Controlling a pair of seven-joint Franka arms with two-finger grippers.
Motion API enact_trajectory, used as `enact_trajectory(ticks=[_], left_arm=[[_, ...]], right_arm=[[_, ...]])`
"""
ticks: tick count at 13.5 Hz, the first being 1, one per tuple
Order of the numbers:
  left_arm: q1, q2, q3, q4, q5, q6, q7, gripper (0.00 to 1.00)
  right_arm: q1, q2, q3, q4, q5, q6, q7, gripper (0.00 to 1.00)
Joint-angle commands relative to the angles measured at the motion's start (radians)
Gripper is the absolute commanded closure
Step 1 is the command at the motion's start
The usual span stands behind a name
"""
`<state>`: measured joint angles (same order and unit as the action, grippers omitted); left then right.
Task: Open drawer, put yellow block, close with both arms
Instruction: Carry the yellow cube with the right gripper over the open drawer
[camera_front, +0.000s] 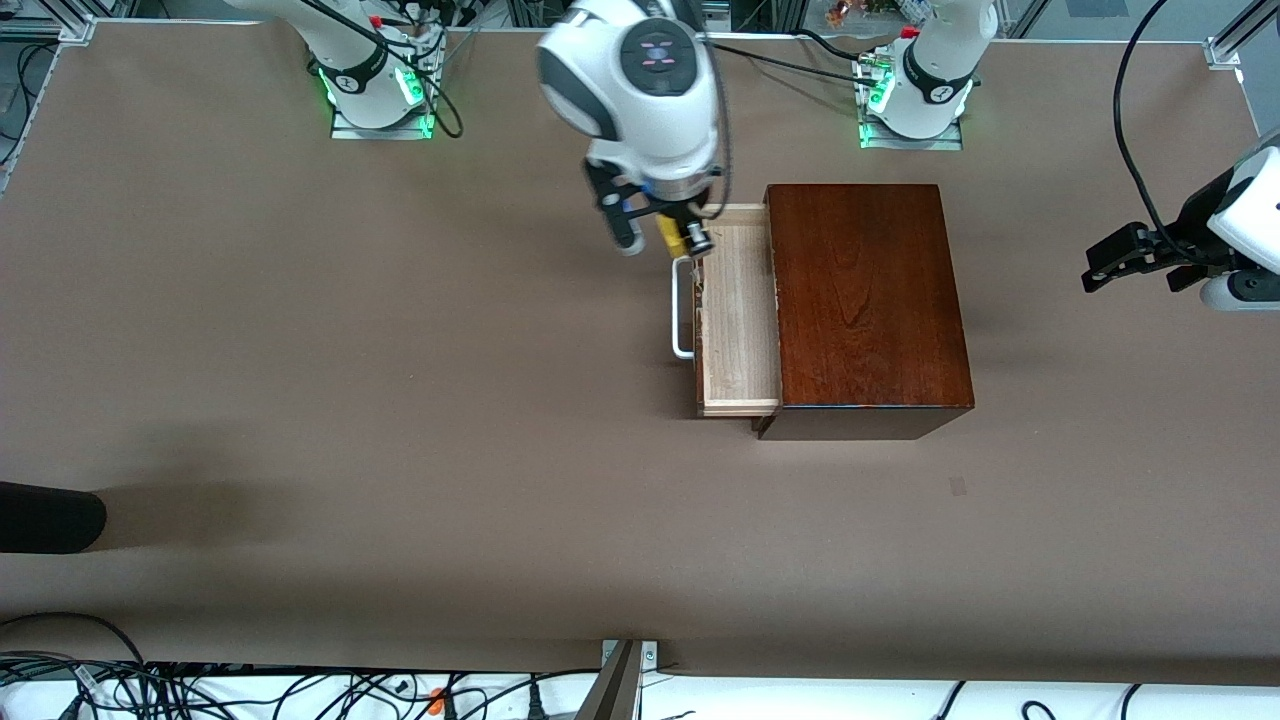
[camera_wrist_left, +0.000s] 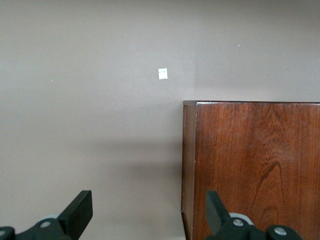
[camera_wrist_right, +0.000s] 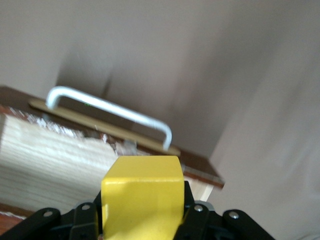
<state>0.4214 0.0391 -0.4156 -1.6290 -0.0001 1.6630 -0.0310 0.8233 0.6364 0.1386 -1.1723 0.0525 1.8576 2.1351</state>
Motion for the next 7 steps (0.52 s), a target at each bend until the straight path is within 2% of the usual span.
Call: enact_trajectory(ticks=[1, 7], left_arm=[[0.01, 0.022, -0.003, 0.029, -0.009, -0.008, 0.011, 0.0], [0.016, 0.024, -0.003, 0.029, -0.009, -0.008, 0.011, 0.0]], right_arm=[[0.066, 0.077, -0.017, 0.085, -0.019, 0.024, 0.101, 1.0], [0.08, 0.164, -0.016, 0.085, -0.019, 0.127, 0.153, 1.0]])
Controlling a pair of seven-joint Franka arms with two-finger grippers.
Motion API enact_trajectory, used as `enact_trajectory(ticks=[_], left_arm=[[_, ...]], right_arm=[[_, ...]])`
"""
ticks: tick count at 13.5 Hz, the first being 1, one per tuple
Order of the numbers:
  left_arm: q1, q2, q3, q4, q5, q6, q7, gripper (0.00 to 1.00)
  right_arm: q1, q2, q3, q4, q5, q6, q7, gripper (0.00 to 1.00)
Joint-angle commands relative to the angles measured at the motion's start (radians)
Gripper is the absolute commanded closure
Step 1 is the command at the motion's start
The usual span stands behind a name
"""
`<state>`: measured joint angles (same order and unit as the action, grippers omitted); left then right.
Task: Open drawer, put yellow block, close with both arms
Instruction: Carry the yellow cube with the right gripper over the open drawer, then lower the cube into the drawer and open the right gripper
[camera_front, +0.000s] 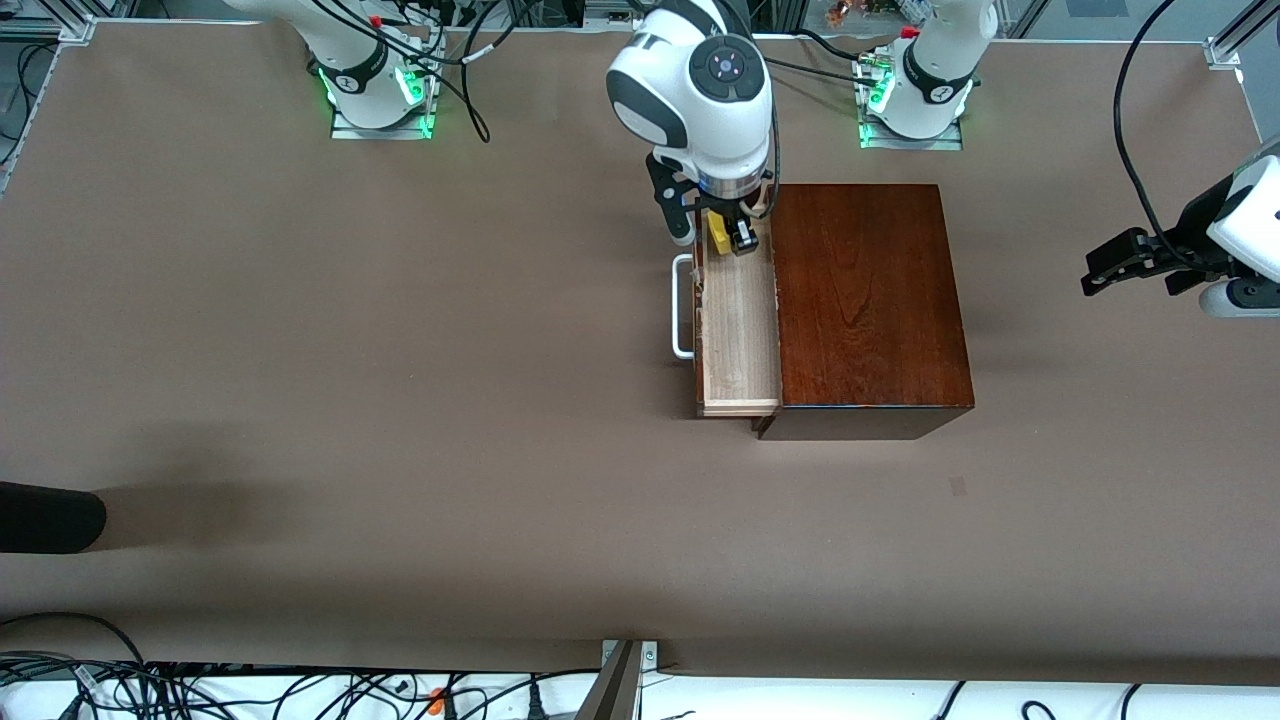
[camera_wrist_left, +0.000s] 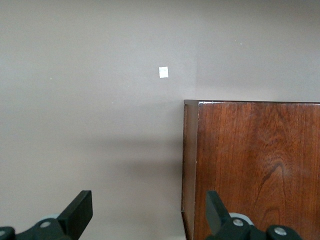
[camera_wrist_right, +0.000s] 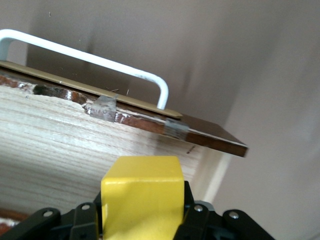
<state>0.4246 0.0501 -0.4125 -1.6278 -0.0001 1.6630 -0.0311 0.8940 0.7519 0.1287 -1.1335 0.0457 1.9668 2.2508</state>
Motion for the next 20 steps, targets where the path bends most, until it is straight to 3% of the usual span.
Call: enact_trajectory(ticks=[1, 3, 6, 7, 8, 15, 18, 20], left_arm=[[0.013, 0.013, -0.006, 0.028, -0.009, -0.008, 0.011, 0.0], [0.013, 0.019, -0.006, 0.028, -0.009, -0.008, 0.013, 0.0], [0.014, 0.019, -0.006, 0.028, -0.011, -0.008, 0.011, 0.0], [0.014, 0.02, -0.006, 0.028, -0.011, -0.008, 0.013, 0.0], [0.014, 0.02, -0.006, 0.028, -0.011, -0.008, 0.013, 0.0], [0.023, 0.02, -0.006, 0.028, -0.018, -0.006, 0.011, 0.0], [0.025, 0.025, -0.006, 0.029, -0.018, -0.008, 0.013, 0.0], [0.025, 0.025, -0.006, 0.029, -0.018, -0.006, 0.013, 0.0]], right_arm=[[0.01, 0.061, -0.006, 0.046, -0.012, 0.032, 0.05, 1.0], [0.01, 0.079, -0.008, 0.046, -0.012, 0.055, 0.065, 1.0], [0.01, 0.095, -0.008, 0.044, -0.01, 0.075, 0.078, 0.62], [0.01, 0.096, -0.008, 0.044, -0.01, 0.076, 0.078, 0.44], [0.008, 0.095, -0.008, 0.046, -0.01, 0.076, 0.078, 0.01], [-0.012, 0.032, -0.011, 0.113, -0.006, -0.06, 0.075, 0.0], [-0.068, -0.043, -0.011, 0.113, -0.007, -0.146, 0.05, 0.0], [-0.133, -0.113, -0.011, 0.11, -0.007, -0.256, -0.154, 0.0]])
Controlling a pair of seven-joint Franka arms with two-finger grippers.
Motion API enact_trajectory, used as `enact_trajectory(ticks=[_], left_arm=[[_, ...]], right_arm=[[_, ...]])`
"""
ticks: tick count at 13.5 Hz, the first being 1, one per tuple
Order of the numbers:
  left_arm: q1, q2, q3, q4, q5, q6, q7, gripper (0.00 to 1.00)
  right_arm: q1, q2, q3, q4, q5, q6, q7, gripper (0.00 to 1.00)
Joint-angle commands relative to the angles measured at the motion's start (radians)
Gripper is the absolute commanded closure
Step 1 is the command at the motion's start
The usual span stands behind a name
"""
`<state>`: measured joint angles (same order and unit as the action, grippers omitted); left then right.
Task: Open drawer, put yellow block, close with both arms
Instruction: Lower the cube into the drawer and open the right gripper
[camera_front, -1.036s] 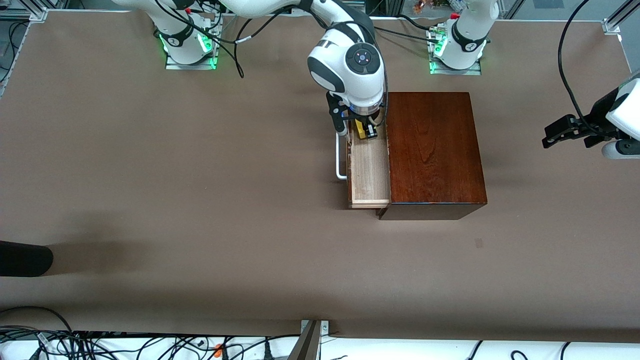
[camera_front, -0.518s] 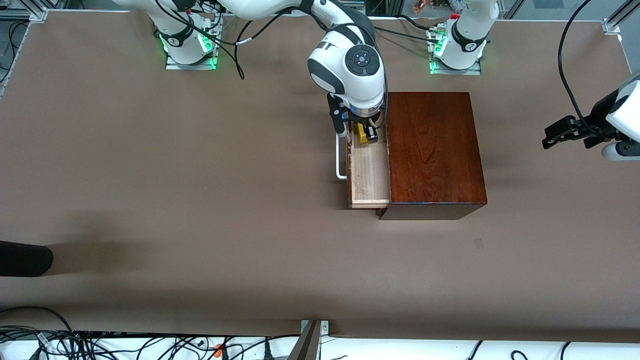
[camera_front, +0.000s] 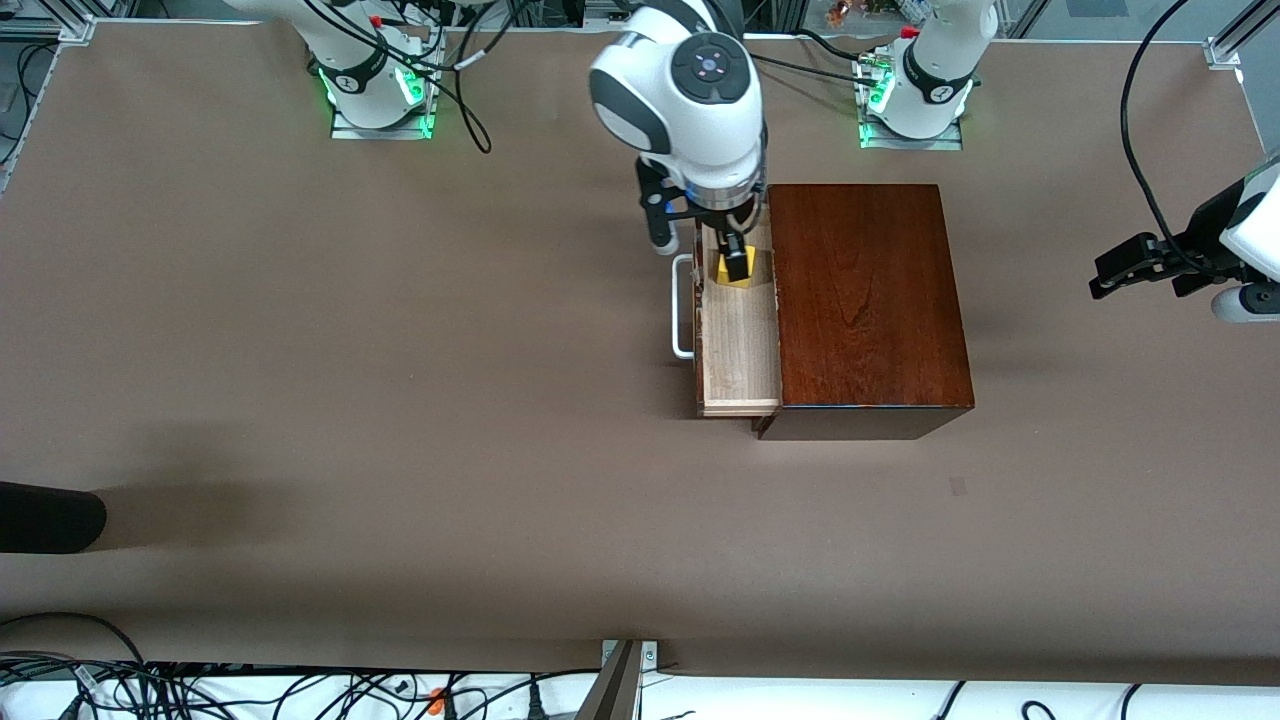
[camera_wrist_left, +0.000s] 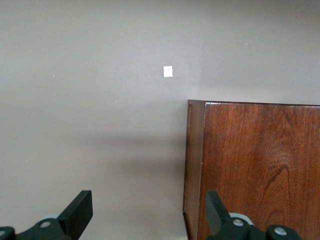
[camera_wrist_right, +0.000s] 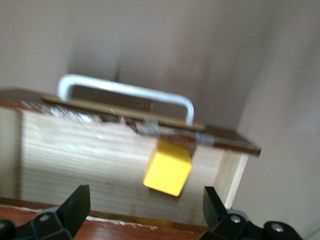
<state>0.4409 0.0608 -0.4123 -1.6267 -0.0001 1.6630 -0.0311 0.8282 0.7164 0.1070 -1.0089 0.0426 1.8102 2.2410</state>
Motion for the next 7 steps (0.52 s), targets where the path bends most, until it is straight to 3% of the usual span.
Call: enact_trajectory(ticks=[1, 3, 4, 7], left_arm=[[0.009, 0.014, -0.006, 0.028, -0.018, -0.006, 0.013, 0.0], [0.009, 0.014, -0.006, 0.028, -0.018, -0.008, 0.013, 0.0], [0.009, 0.014, -0.006, 0.028, -0.018, -0.008, 0.013, 0.0], [0.009, 0.014, -0.006, 0.028, -0.018, -0.008, 0.013, 0.0]], right_arm=[[-0.101, -0.119, 0.013, -0.023, -0.004, -0.165, -0.275, 0.0], [-0.147, -0.169, -0.027, -0.048, -0.01, -0.29, -0.505, 0.0], [-0.147, -0.204, -0.085, -0.077, -0.007, -0.317, -0.614, 0.0], [-0.153, -0.369, -0.232, -0.29, -0.003, -0.309, -0.997, 0.0]])
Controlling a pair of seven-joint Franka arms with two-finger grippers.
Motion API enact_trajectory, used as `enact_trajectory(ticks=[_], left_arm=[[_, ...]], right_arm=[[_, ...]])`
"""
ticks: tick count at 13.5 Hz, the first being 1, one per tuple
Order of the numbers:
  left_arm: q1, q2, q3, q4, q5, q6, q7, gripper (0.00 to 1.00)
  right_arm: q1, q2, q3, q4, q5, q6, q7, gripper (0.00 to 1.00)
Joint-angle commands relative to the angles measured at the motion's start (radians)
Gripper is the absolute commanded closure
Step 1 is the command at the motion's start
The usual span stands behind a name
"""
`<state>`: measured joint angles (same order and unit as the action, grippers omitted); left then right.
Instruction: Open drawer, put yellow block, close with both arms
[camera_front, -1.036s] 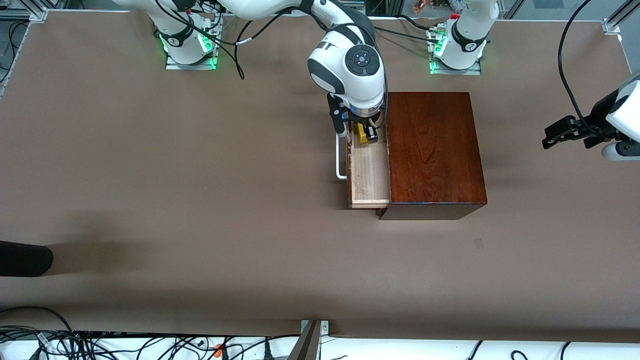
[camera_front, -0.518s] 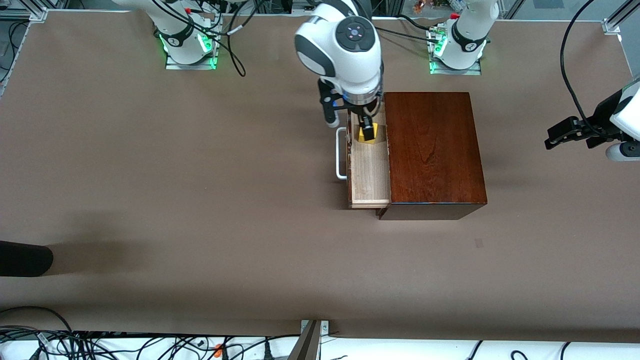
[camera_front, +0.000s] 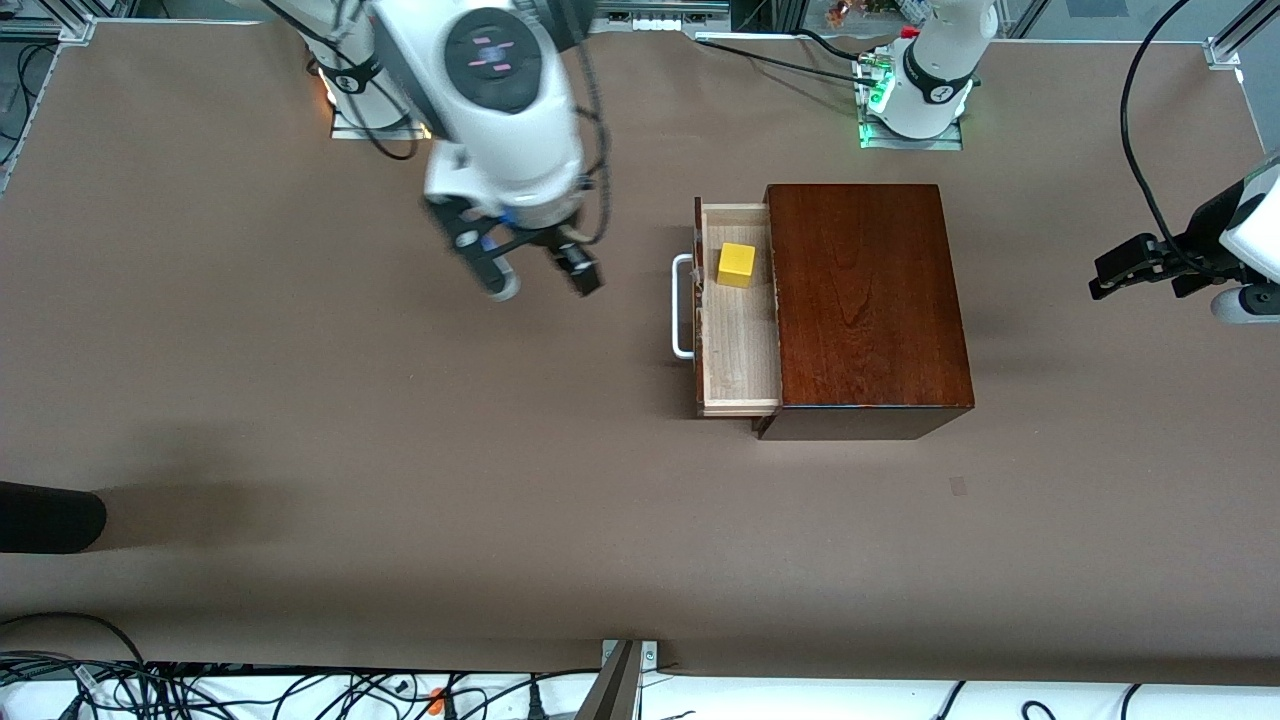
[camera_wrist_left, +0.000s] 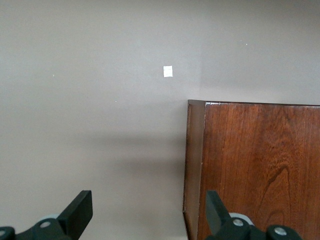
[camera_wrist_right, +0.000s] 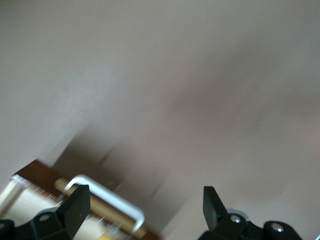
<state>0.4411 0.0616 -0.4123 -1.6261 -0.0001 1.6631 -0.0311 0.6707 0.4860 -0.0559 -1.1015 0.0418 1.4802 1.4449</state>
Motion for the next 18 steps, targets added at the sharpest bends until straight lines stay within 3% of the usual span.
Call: enact_trajectory(ticks=[1, 5, 11, 14, 18], left_arm=[[0.008, 0.014, -0.006, 0.029, -0.018, -0.008, 0.013, 0.0], [0.008, 0.014, -0.006, 0.029, -0.02, -0.008, 0.011, 0.0], [0.005, 0.012, -0.011, 0.031, -0.018, -0.012, 0.01, 0.0], [-0.021, 0.015, -0.034, 0.037, -0.044, -0.013, 0.026, 0.0], [-0.025, 0.009, -0.074, 0.075, -0.047, -0.031, 0.017, 0.0]], right_arm=[[-0.008, -0.194, -0.102, -0.262, -0.003, 0.034, -0.328, 0.0], [-0.195, -0.386, -0.113, -0.474, -0.013, 0.061, -0.776, 0.0], [-0.486, -0.452, -0.108, -0.509, -0.071, 0.064, -1.386, 0.0], [-0.54, -0.449, -0.111, -0.503, -0.1, 0.089, -1.544, 0.0], [-0.539, -0.448, -0.116, -0.505, -0.105, 0.095, -1.554, 0.0]])
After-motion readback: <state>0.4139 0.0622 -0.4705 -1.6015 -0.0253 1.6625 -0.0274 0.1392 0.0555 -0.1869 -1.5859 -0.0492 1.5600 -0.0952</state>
